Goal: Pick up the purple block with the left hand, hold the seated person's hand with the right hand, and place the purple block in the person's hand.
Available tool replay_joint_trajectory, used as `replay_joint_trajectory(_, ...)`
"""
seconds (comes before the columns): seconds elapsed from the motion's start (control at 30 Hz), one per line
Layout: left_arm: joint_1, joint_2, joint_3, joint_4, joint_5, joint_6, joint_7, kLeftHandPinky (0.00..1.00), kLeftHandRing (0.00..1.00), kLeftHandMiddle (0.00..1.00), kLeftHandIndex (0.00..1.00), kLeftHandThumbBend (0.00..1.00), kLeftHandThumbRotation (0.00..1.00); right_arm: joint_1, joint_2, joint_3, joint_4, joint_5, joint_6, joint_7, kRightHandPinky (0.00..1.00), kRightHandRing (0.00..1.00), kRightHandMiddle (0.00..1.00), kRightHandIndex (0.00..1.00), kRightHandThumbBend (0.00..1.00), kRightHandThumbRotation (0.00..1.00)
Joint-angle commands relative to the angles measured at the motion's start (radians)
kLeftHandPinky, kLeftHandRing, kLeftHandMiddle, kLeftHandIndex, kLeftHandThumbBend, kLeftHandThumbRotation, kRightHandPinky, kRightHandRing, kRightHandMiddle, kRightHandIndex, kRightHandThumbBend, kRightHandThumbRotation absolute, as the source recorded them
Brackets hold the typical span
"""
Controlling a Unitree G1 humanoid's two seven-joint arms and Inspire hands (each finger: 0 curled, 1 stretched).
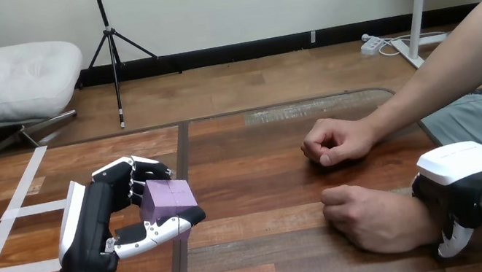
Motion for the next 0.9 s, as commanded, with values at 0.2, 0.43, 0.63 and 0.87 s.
replay_joint_trajectory(0.2,-0.044,0.005,0.018,-0.034,-0.004,-0.03,0.009,0.34,0.42,0.49,0.5,0.81,0.12,-0.023,-0.024,-0.002,0.002,0.0,0.01,-0.026,0.32,0.42,0.49,0.6,0.69,0.0)
replay_joint_trajectory(0.43,-0.045,0.005,0.018,-0.037,0.003,-0.024,0.013,0.34,0.41,0.49,0.5,0.81,0.12,-0.019,-0.024,-0.01,-0.007,0.01,0.011,-0.035,0.33,0.43,0.5,0.62,0.67,0.0)
replay_joint_trajectory(0.63,-0.045,0.004,0.018,-0.037,0.005,-0.021,0.017,0.34,0.41,0.49,0.5,0.81,0.12,-0.021,-0.028,-0.011,-0.009,0.013,0.01,-0.036,0.34,0.45,0.52,0.62,0.67,0.0)
replay_joint_trajectory(0.87,-0.046,0.003,0.018,-0.034,0.004,-0.021,0.019,0.34,0.42,0.49,0.5,0.81,0.12,-0.022,-0.025,-0.018,-0.006,0.027,0.011,-0.039,0.38,0.48,0.54,0.57,0.71,0.0)
